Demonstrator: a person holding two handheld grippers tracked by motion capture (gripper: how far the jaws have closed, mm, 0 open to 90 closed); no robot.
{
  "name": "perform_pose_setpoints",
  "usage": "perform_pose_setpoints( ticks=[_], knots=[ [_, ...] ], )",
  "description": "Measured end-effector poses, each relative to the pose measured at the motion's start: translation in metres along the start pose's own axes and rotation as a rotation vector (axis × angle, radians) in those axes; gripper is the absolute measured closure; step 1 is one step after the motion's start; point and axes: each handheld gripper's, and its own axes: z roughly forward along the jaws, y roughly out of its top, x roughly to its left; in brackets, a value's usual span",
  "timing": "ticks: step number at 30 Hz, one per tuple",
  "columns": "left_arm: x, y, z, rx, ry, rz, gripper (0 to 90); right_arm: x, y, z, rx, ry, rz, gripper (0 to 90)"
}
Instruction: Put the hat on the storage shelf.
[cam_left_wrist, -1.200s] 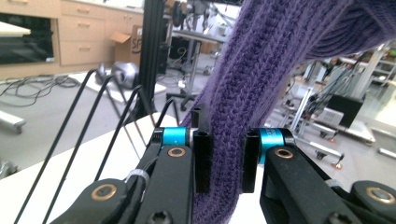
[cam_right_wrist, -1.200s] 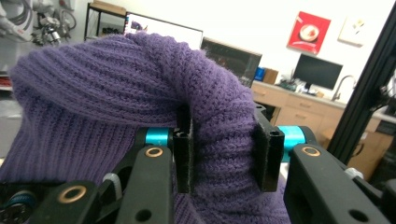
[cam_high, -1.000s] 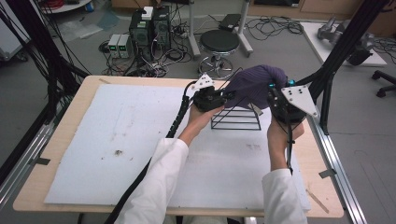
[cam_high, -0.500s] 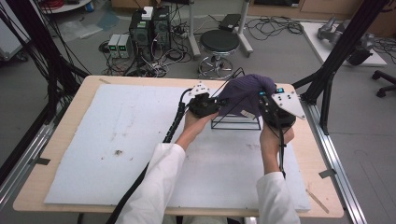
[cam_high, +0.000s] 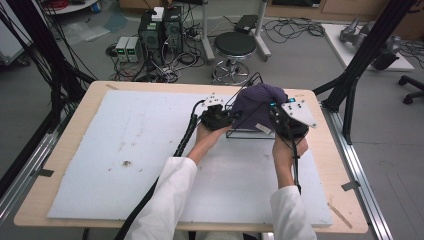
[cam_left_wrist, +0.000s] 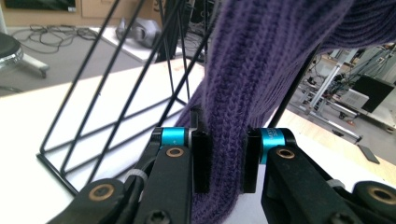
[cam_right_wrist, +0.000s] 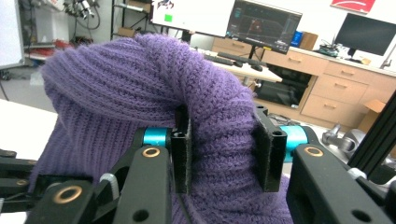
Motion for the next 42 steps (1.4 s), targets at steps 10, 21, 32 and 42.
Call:
perform_pose_setpoints(
  ticks=[10, 21, 32, 42],
  knots=[
    [0.013, -0.019, -0.001, 0.062, 0.024, -0.081, 78.5, 0.012, -0.007, 0.006, 0.058, 0.043, -0.044, 61.0],
    [0.020, -0.024, 0.000, 0.086, 0.026, -0.135, 64.1, 0.014, -0.003, 0.002, 0.010, 0.048, -0.078, 40.5],
    [0.003, -0.006, -0.008, -0.041, 0.040, -0.096, 27.9, -0.016, -0.007, 0.000, -0.051, 0.087, 0.147, 15.7],
    [-0.012, 0.016, -0.035, -0.185, 0.113, 0.003, 14.6, -0.020, -0.007, -0.002, -0.069, 0.082, 0.239, 9.3]
  ],
)
